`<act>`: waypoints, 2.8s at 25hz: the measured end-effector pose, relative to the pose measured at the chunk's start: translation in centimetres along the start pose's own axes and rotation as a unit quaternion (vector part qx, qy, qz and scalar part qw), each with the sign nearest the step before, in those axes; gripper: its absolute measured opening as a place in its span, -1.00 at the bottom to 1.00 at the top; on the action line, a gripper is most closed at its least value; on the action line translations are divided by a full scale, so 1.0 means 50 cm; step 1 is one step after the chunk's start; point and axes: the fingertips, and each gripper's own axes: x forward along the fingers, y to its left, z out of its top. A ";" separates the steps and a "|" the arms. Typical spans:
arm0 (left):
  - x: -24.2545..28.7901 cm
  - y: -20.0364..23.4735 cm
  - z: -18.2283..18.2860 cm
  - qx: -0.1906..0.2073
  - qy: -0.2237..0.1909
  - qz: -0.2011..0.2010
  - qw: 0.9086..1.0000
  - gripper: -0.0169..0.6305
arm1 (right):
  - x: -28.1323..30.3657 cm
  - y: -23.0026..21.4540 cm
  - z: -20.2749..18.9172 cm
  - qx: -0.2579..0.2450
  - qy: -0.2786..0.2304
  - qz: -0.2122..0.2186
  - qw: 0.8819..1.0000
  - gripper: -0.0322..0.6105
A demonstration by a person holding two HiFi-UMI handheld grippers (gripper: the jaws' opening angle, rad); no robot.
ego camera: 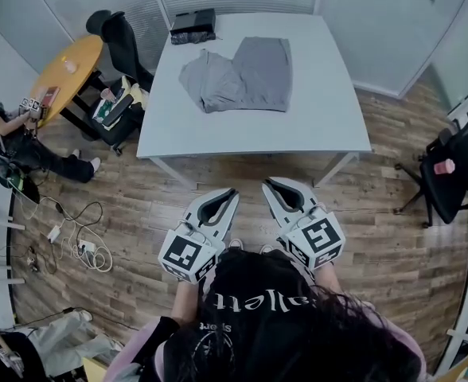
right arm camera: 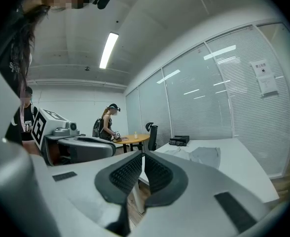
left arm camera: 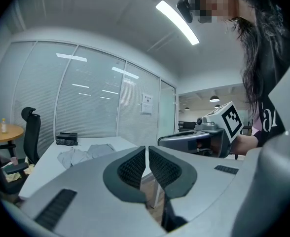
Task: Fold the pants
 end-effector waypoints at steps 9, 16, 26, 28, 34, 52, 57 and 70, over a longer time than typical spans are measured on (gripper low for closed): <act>0.024 -0.067 -0.022 -0.001 0.014 0.005 1.000 -0.82 | -0.050 -0.033 -0.034 0.024 0.002 0.008 1.000 -0.80; 0.028 -0.069 -0.036 0.001 0.034 0.020 0.999 -0.82 | -0.048 -0.047 -0.054 0.043 0.000 0.020 0.999 -0.80; 0.056 -0.012 -0.049 -0.004 0.042 0.029 0.999 -0.83 | 0.006 -0.075 -0.063 0.049 0.007 0.025 0.998 -0.80; 0.069 0.010 -0.050 -0.007 0.041 0.025 0.999 -0.82 | 0.029 -0.091 -0.063 0.049 0.011 0.021 0.999 -0.80; 0.106 0.115 -0.041 -0.014 0.037 0.024 0.999 -0.83 | 0.128 -0.132 -0.045 0.044 0.022 0.013 0.999 -0.80; 0.189 0.430 0.010 -0.024 0.016 -0.014 0.999 -0.83 | 0.418 -0.195 0.019 0.036 0.052 -0.022 0.998 -0.80; 0.191 0.500 0.010 -0.020 0.019 -0.022 0.999 -0.82 | 0.491 -0.195 0.021 0.046 0.052 -0.027 0.997 -0.80; 0.200 0.583 -0.034 -0.042 0.043 -0.039 0.997 -0.82 | 0.556 -0.200 -0.015 0.057 0.090 -0.050 0.993 -0.80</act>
